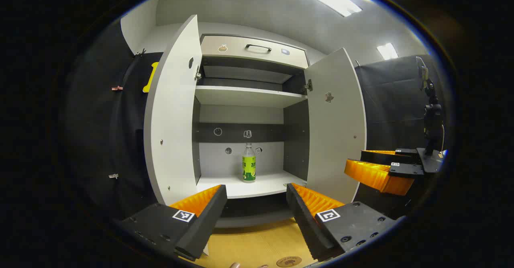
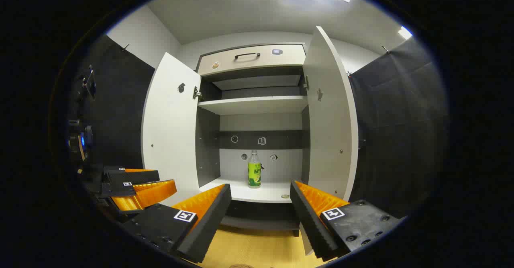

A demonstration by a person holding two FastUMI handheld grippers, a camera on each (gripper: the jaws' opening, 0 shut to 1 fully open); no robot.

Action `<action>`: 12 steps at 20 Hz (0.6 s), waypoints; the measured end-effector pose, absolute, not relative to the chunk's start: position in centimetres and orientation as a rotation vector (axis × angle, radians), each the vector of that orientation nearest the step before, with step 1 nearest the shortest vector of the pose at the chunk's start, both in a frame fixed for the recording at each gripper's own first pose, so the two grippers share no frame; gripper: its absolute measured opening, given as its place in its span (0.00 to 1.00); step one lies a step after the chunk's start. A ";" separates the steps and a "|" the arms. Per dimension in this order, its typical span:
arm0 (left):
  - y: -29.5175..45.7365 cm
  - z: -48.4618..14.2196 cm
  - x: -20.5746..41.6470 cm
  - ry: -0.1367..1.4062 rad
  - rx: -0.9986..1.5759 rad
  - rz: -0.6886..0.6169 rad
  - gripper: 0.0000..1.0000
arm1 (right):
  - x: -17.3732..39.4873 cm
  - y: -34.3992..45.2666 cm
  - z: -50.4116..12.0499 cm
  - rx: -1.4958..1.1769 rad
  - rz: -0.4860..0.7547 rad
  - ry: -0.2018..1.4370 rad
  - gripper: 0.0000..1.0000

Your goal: Grasp the bottle in the cabinet with the left hand and place it on the coaster, then close the right door with the right hand and the left door with the left hand.

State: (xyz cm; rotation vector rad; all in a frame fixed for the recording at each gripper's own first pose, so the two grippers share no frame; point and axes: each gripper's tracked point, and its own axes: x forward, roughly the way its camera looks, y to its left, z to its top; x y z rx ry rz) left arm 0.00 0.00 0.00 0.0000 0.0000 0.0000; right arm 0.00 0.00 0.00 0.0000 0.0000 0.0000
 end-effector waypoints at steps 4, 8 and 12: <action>-0.1 0.1 0.1 -0.004 0.003 -0.007 0.94 | -0.1 0.2 -0.4 0.008 0.002 0.012 0.98; -0.2 0.0 0.0 -0.004 0.001 -0.016 0.94 | -0.4 0.2 -0.5 0.000 -0.001 0.022 0.98; -0.6 0.0 -0.1 -0.014 -0.021 -0.047 0.95 | -0.4 0.5 -1.1 -0.005 0.001 0.042 0.98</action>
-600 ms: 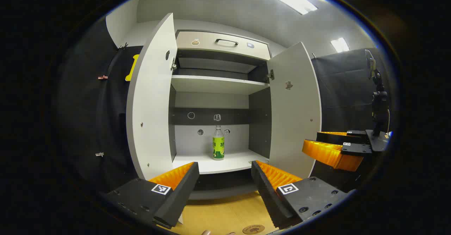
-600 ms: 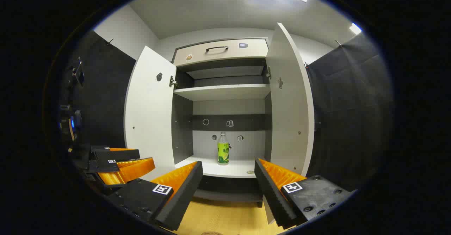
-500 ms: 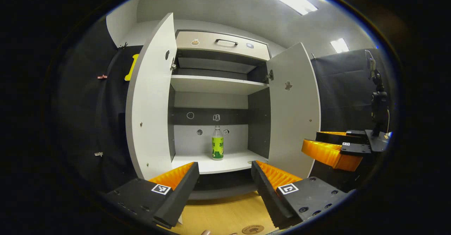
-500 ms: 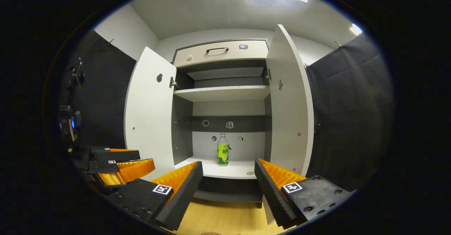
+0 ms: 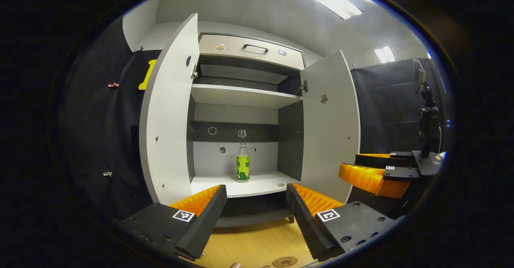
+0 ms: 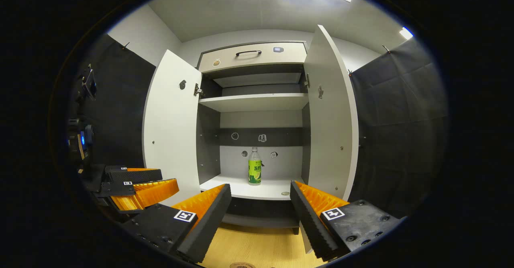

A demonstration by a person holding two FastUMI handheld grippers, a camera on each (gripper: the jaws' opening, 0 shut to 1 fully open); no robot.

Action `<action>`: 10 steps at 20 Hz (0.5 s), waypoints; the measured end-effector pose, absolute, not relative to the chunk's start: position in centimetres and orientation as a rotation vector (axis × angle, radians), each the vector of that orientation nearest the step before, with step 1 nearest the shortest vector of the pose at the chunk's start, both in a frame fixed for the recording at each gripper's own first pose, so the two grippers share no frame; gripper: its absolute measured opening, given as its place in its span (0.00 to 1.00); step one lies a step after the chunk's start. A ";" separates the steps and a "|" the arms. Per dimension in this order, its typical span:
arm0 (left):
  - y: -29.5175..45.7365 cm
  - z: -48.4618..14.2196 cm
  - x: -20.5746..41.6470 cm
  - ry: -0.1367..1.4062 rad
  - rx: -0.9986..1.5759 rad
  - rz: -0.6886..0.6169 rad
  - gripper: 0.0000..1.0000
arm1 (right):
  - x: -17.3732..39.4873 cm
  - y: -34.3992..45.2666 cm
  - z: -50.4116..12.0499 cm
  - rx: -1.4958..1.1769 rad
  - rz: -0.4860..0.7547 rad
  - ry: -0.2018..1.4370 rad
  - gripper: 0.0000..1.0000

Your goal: Grasp the bottle in the cabinet with the left hand and place it on the coaster, then close the right door with the right hand and the left door with the left hand.

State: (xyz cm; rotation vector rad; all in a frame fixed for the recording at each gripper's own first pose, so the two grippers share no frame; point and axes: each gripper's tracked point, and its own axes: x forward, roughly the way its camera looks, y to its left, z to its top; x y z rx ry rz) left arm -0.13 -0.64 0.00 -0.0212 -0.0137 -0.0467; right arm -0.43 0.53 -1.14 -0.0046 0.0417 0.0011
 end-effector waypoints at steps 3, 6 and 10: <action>-0.6 0.1 -0.2 -0.020 -0.006 -0.053 0.94 | -0.5 0.9 -1.1 -0.002 0.006 0.043 0.98; -0.5 0.2 -0.2 -0.028 0.019 -0.055 0.94 | -0.6 1.4 -1.0 0.008 0.013 0.037 0.98; -0.7 -0.2 -0.2 -0.023 0.026 -0.068 0.94 | -0.9 1.4 -1.4 -0.020 0.002 0.045 0.98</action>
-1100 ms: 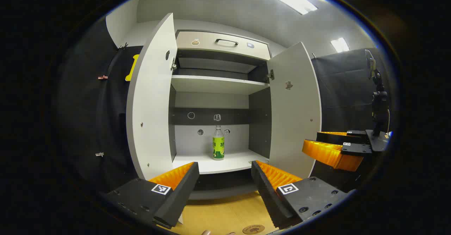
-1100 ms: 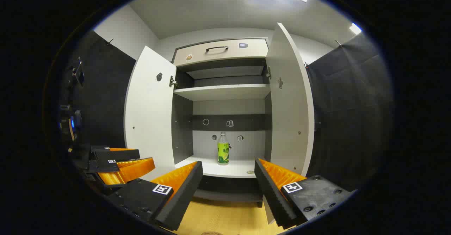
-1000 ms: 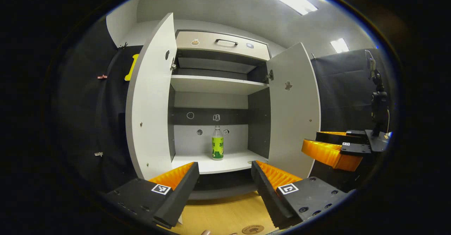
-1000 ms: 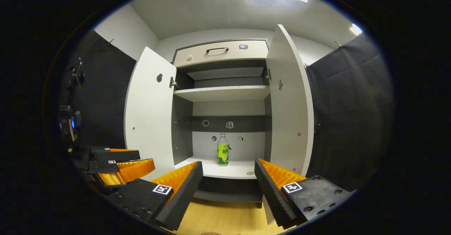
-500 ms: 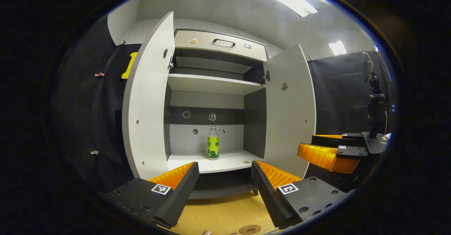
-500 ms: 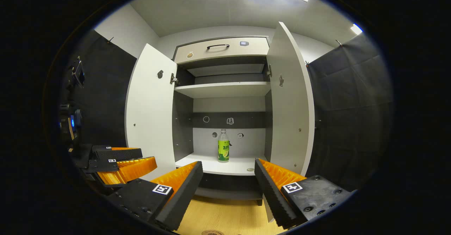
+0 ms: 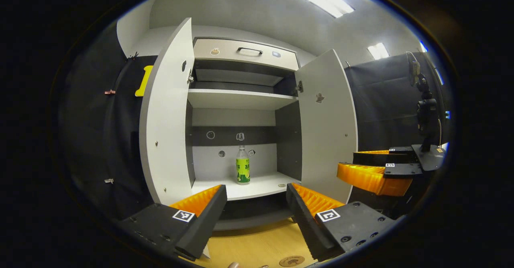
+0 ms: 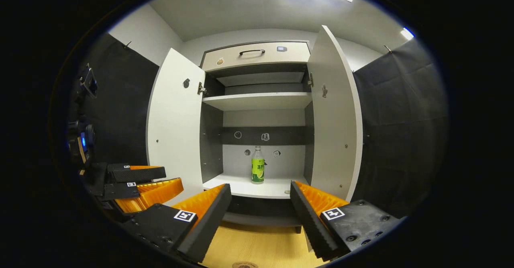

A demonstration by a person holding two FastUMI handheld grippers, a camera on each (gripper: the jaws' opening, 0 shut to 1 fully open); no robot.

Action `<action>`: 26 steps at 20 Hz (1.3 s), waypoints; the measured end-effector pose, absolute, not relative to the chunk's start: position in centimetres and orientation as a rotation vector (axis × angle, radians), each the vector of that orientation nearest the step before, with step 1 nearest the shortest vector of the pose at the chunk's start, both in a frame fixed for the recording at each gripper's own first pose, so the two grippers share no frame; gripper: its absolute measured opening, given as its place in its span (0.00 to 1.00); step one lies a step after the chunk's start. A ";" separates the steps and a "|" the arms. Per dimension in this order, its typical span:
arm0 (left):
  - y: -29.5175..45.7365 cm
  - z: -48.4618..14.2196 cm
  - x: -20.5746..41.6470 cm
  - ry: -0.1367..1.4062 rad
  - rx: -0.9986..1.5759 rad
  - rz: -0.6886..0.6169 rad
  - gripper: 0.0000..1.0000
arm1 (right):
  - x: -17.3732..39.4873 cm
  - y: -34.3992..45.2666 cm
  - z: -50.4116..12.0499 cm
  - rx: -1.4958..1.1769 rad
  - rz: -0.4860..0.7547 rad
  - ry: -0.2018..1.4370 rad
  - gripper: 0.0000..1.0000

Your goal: Grasp the bottle in the cabinet with the left hand and place it on the coaster, then close the right door with the right hand and the left door with the left hand.

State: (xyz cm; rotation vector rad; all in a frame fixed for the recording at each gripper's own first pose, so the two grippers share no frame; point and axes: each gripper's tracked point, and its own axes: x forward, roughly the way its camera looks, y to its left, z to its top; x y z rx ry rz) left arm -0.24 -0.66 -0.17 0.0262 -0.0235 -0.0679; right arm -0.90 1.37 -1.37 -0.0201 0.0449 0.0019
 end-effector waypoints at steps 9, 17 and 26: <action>-0.5 -0.1 3.5 -0.023 0.046 -0.076 0.95 | -0.1 -0.8 -1.3 -0.048 -0.003 0.059 0.98; -1.8 -0.1 13.8 -0.046 0.051 -0.077 0.95 | 4.7 -3.1 -2.2 -0.035 0.088 0.050 0.98; 0.2 -0.9 26.0 -0.071 0.071 -0.001 0.96 | 7.9 -6.4 -2.7 -0.078 0.131 0.020 0.98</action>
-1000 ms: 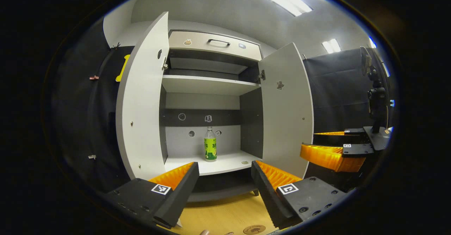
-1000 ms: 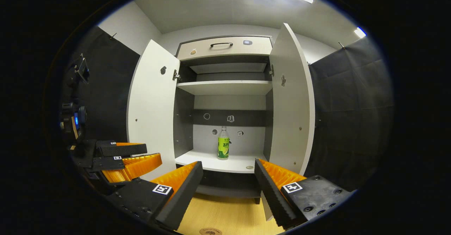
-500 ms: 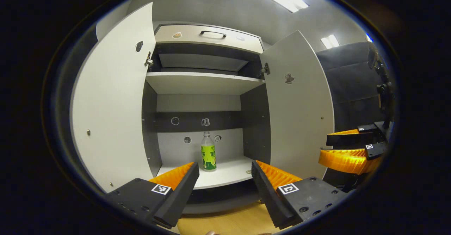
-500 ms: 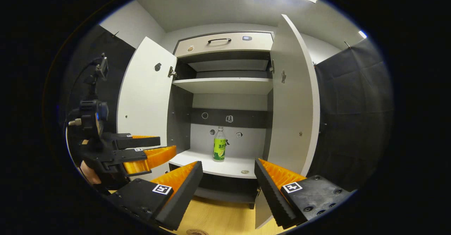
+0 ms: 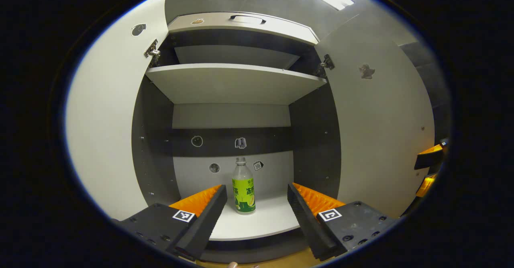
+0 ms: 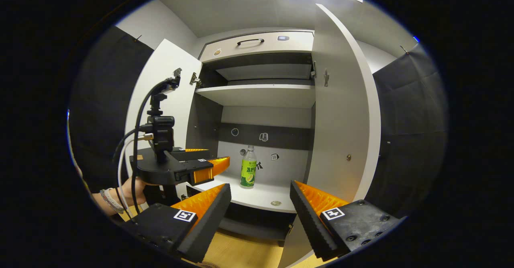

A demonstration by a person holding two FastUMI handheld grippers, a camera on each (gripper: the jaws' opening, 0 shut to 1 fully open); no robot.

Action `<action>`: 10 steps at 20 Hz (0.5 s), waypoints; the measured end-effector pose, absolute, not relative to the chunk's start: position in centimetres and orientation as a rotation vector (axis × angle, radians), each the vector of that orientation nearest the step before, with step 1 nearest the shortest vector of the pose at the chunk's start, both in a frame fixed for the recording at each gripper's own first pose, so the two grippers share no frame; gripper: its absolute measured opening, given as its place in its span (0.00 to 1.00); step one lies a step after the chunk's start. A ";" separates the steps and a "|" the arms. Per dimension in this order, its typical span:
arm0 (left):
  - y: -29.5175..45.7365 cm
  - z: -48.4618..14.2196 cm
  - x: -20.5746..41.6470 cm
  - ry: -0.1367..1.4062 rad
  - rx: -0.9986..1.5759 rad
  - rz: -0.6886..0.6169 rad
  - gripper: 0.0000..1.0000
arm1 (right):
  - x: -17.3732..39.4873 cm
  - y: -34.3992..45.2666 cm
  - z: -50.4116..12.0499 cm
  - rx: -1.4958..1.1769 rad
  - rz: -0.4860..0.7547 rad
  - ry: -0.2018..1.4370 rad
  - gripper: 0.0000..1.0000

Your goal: Grasp the bottle in the cabinet with the left hand and place it on the coaster, then close the right door with the right hand and the left door with the left hand.

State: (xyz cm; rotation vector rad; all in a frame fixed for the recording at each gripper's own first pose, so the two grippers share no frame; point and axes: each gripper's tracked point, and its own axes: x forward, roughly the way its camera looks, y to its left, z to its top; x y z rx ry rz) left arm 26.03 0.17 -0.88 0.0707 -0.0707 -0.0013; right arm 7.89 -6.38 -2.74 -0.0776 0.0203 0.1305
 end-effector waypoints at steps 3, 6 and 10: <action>0.4 -2.0 29.2 -0.049 0.106 0.000 0.96 | 8.2 -6.8 -2.7 -0.056 0.141 0.019 0.98; 0.7 -3.2 31.6 -0.029 0.111 0.023 0.96 | 8.2 -5.8 -2.7 -0.033 0.175 0.023 0.98; 0.7 -4.2 34.4 -0.019 0.103 0.013 0.97 | 8.7 -4.2 -3.0 -0.035 0.222 0.028 0.97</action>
